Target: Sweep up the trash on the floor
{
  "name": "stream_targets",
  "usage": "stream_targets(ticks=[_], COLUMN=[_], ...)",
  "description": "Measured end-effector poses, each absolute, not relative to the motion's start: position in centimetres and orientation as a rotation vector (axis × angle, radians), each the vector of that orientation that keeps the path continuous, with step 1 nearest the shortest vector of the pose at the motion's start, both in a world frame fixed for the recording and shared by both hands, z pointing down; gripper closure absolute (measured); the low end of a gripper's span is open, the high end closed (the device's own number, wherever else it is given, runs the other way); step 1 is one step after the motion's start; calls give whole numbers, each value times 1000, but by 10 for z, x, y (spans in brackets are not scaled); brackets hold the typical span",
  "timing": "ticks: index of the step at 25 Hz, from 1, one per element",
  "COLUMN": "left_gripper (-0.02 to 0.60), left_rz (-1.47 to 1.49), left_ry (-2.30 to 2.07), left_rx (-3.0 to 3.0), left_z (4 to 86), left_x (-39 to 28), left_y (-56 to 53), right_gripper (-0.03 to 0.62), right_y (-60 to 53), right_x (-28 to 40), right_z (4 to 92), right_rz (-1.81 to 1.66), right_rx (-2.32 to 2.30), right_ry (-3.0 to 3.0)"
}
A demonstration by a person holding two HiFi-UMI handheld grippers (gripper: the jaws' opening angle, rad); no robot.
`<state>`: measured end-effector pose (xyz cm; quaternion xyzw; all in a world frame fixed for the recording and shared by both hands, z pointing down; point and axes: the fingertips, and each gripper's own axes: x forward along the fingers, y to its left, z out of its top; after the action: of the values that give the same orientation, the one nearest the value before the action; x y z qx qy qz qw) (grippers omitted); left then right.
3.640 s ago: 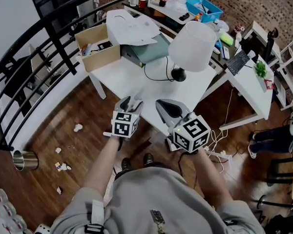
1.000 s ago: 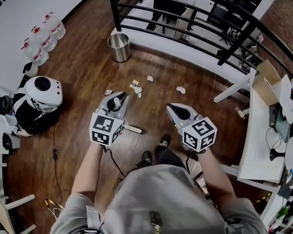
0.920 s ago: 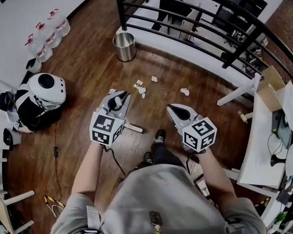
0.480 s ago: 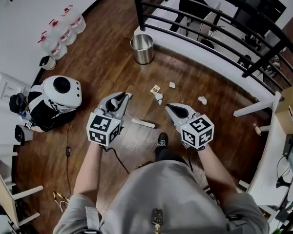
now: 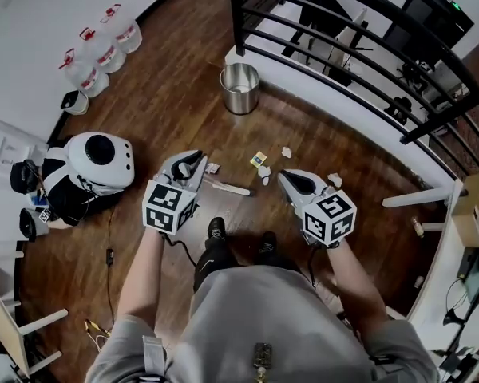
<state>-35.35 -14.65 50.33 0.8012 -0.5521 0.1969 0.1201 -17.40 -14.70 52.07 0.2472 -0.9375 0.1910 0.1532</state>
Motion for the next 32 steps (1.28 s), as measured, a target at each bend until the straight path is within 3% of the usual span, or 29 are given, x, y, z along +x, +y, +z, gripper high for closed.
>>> stream_targets(ticks=[9,18,32], left_gripper=[538,538,538], left_rz=[603,664,695], left_ry=[-1441,-1355,-1173], left_rx=[2474,2550,2647], left_z=[492,492,544], left_x=[-429,-478,-480], left_y=[-184,-203,-221], right_gripper=[594,594,594], right_y=[-191,-199,-177], right_x=[-263,-309,-281], right_z=[501,491,494], right_rz=[513,496,519], right_rx=[887,963,1187], right_ry=[-2675,-2661,-2551])
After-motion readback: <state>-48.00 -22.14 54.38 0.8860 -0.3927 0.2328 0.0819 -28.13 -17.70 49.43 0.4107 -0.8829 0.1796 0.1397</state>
